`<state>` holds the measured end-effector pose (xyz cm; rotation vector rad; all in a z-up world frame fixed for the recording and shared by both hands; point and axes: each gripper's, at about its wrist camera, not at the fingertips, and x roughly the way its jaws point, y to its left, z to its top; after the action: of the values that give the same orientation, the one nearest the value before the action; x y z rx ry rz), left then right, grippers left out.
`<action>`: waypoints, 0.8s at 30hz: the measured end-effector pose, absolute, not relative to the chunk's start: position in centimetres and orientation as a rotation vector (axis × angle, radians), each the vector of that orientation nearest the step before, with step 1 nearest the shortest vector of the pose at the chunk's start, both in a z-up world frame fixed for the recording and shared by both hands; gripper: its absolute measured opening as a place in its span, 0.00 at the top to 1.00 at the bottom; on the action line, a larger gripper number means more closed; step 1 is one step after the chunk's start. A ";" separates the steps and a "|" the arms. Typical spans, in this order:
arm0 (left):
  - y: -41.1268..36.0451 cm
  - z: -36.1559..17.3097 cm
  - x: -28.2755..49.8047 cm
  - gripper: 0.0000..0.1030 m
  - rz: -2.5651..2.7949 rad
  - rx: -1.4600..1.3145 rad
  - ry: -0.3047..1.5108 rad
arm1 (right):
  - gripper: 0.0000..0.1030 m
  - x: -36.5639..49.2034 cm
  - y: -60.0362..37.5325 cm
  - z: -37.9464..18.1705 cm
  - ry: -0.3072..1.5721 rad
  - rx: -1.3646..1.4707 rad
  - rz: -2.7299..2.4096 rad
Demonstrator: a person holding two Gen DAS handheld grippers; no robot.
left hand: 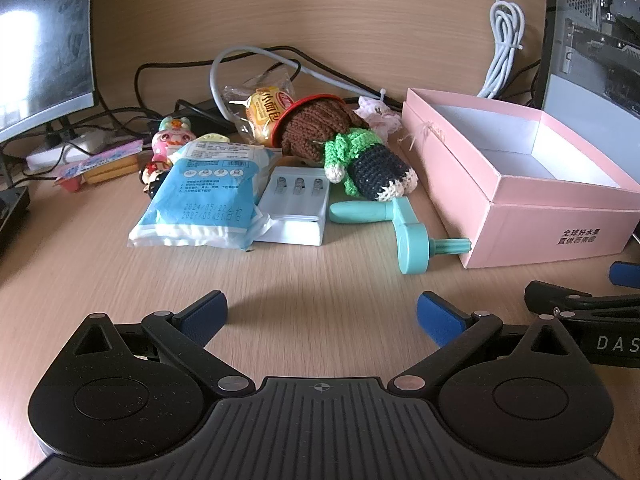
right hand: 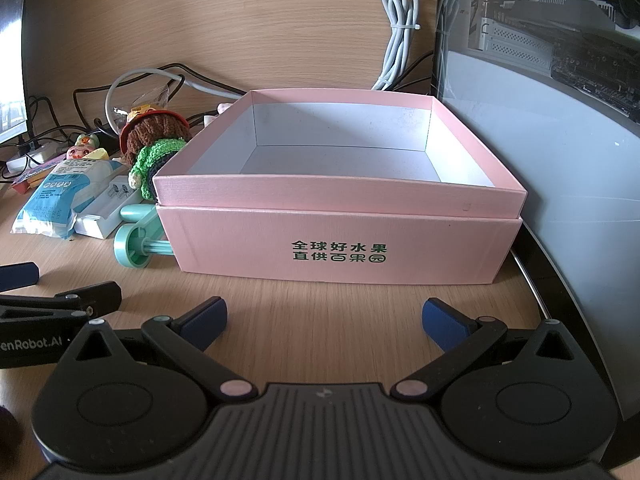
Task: Organize objects
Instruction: 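Grasp the blue wet-wipe pack with the left gripper while the right gripper reaches toward the pink candy packet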
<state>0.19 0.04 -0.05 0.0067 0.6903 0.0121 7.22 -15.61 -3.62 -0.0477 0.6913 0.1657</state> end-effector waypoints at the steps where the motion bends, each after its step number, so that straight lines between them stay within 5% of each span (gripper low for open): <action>1: 0.0 -0.1 0.2 0.00 0.014 0.006 0.690 | 0.00 7.2 -15.6 -3.6 0.691 -0.048 0.166; 24: -0.3 0.2 -0.1 0.00 0.077 -0.016 0.720 | 0.00 7.9 -15.9 -3.1 0.739 -0.059 0.186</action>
<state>-0.12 -0.34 0.16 -0.0161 0.7196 0.0774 7.92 -15.90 -3.06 -0.0587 0.7392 0.1860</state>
